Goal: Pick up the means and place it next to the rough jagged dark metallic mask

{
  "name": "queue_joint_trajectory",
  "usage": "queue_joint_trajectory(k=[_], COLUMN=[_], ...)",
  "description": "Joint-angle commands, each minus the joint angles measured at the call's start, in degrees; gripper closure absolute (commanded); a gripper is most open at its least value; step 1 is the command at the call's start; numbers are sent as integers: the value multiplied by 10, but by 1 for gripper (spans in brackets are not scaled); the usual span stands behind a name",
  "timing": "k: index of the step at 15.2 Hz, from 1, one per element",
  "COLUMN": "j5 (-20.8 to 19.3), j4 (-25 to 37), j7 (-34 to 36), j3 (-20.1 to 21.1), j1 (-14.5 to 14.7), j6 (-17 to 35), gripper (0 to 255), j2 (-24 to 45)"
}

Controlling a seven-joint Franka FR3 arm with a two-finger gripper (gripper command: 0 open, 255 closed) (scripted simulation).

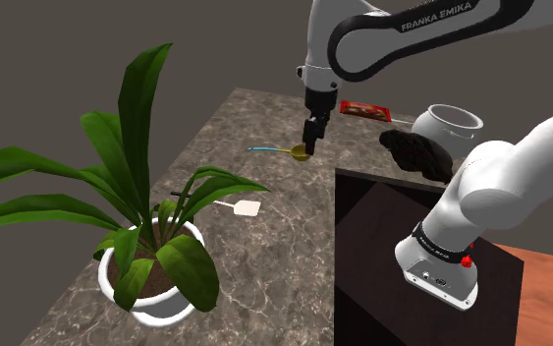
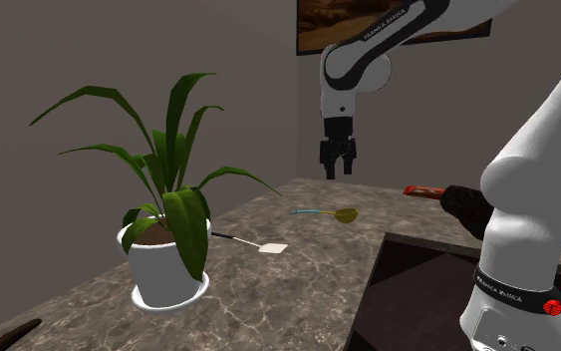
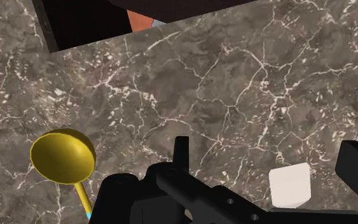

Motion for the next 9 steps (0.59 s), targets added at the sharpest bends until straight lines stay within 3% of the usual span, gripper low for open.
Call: queue_joint_trajectory(k=[1,9], j5=[0,-30], j4=[13,87], j7=[6,35], j3=[12,49], j1=[5,23], j6=[41,156], gripper=[0,0], j2=[45,207])
